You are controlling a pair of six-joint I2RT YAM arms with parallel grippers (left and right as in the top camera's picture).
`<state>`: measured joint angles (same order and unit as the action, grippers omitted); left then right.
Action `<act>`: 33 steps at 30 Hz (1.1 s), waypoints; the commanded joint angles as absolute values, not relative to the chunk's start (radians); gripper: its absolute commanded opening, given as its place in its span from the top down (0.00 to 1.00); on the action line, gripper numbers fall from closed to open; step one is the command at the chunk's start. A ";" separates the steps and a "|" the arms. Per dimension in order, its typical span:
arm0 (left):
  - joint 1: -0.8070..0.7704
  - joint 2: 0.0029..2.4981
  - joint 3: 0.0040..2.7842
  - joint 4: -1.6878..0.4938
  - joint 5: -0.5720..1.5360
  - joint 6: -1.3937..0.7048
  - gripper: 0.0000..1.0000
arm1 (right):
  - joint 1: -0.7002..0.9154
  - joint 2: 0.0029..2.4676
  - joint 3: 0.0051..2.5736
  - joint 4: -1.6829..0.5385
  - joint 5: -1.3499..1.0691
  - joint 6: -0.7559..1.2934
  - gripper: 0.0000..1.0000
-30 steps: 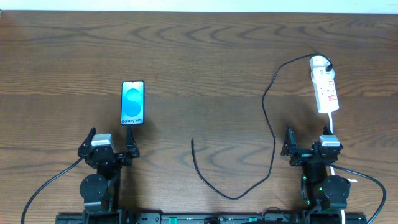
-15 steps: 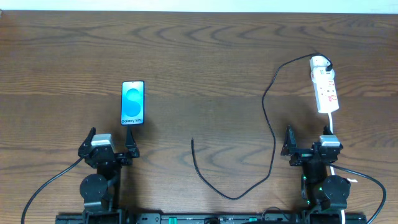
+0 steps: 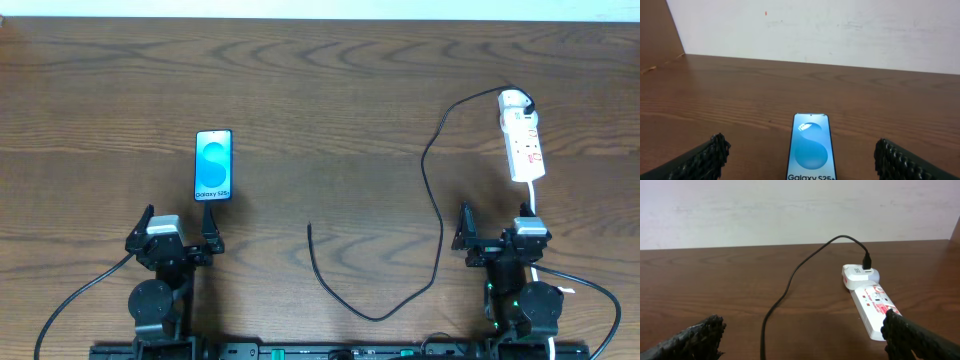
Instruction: Plug charger to phone and switch on socket
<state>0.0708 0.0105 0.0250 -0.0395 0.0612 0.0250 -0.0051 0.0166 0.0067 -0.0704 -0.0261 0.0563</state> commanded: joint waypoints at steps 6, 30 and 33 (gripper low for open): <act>0.068 0.008 0.042 -0.067 0.067 0.017 0.05 | 0.002 0.006 0.006 -0.075 -0.029 0.047 0.01; 0.068 0.402 0.261 -0.068 0.070 0.040 0.05 | 0.002 0.006 0.006 -0.075 -0.029 0.047 0.01; 0.069 0.470 0.295 -0.067 0.070 0.040 0.05 | 0.002 0.006 0.006 -0.075 -0.029 0.047 0.01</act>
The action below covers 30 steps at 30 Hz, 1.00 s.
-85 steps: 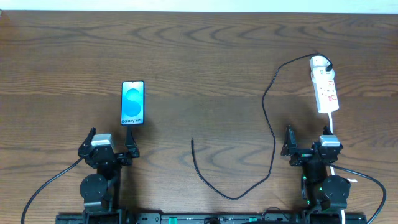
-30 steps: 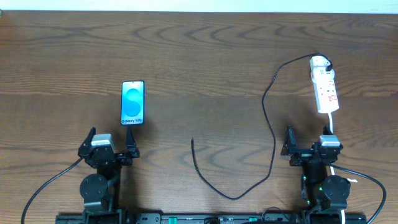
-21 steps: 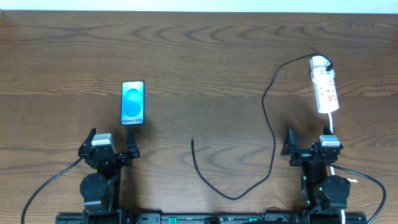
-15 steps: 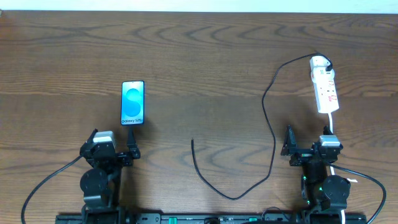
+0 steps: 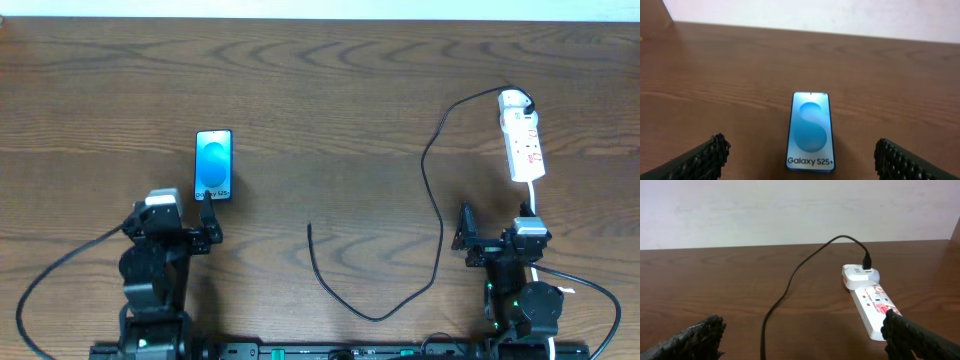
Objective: Plug charger to phone and switch on socket
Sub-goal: 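Move the left gripper forward over the Galaxy S25+ phone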
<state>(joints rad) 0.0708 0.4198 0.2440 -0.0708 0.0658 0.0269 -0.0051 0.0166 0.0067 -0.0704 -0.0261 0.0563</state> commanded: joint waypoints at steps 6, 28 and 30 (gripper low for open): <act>0.069 0.597 0.371 -0.075 0.070 0.040 0.05 | 0.002 0.006 0.006 -0.075 -0.029 0.047 0.01; 0.068 0.899 0.705 -0.310 0.105 0.051 0.05 | 0.002 0.006 0.006 -0.075 -0.029 0.047 0.01; 0.068 0.914 0.736 -0.344 0.105 0.051 0.05 | 0.002 0.006 0.006 -0.075 -0.029 0.047 0.01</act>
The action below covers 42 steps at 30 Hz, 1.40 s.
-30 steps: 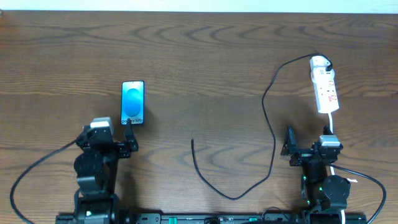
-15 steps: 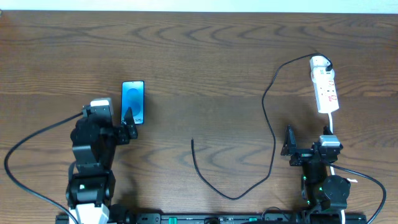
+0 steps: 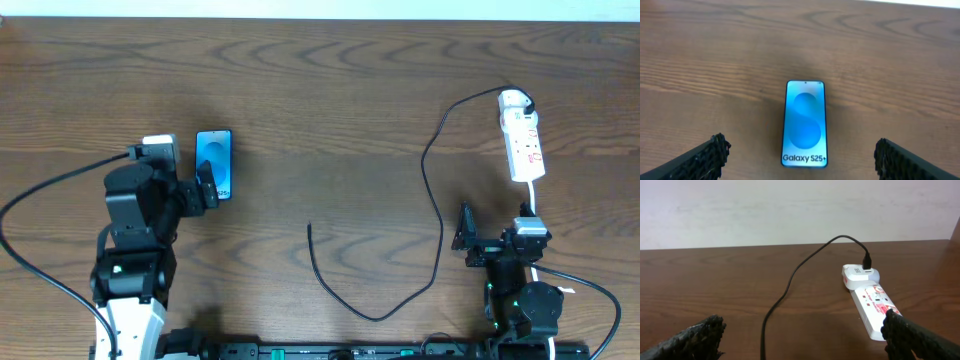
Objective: Plug charger to phone and switch on socket
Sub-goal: 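Move the left gripper forward over the Galaxy S25+ phone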
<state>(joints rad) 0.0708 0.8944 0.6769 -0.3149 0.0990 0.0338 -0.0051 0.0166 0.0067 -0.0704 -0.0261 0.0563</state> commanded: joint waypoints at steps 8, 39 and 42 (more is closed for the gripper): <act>0.068 0.977 0.859 -0.494 0.105 0.051 0.05 | 0.002 0.006 0.006 -0.075 -0.029 0.047 0.01; 0.068 1.537 1.407 -0.913 0.194 0.145 0.05 | 0.002 0.006 0.006 -0.075 -0.029 0.047 0.01; 0.068 1.591 1.488 -0.978 0.191 0.145 0.05 | 0.002 0.006 0.006 -0.075 -0.029 0.047 0.01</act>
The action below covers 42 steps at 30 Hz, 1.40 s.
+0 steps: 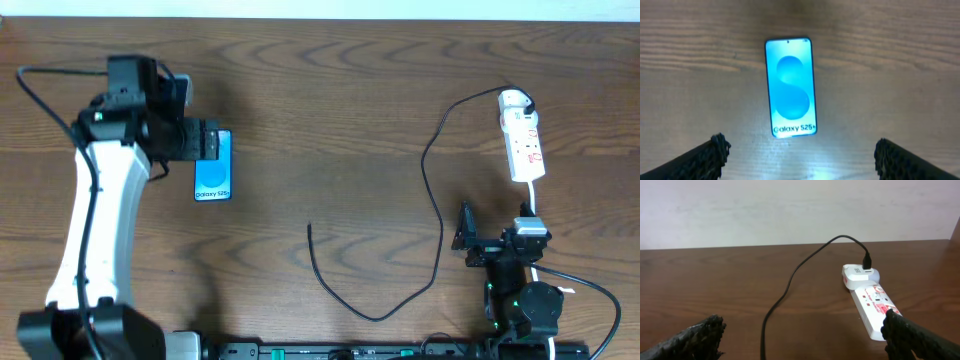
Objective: Plug charger to phone and switch on socket
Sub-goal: 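Move the left gripper forward over the Galaxy S25+ phone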
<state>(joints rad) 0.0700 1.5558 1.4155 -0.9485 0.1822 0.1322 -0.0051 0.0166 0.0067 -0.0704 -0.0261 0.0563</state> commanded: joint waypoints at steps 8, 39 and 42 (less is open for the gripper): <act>0.068 1.696 1.580 -1.091 0.164 0.134 0.05 | 0.002 0.006 0.006 -0.075 -0.029 0.047 0.01; 0.068 1.854 1.560 -1.079 0.164 0.134 0.11 | 0.002 0.006 0.006 -0.075 -0.029 0.047 0.01; 0.068 1.894 1.560 -1.074 0.164 0.133 0.13 | 0.002 0.006 0.006 -0.075 -0.029 0.047 0.01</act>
<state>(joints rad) 0.0700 1.8427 1.5639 -1.0737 0.1772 0.1314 -0.0051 0.0166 0.0067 -0.0704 -0.0265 0.0563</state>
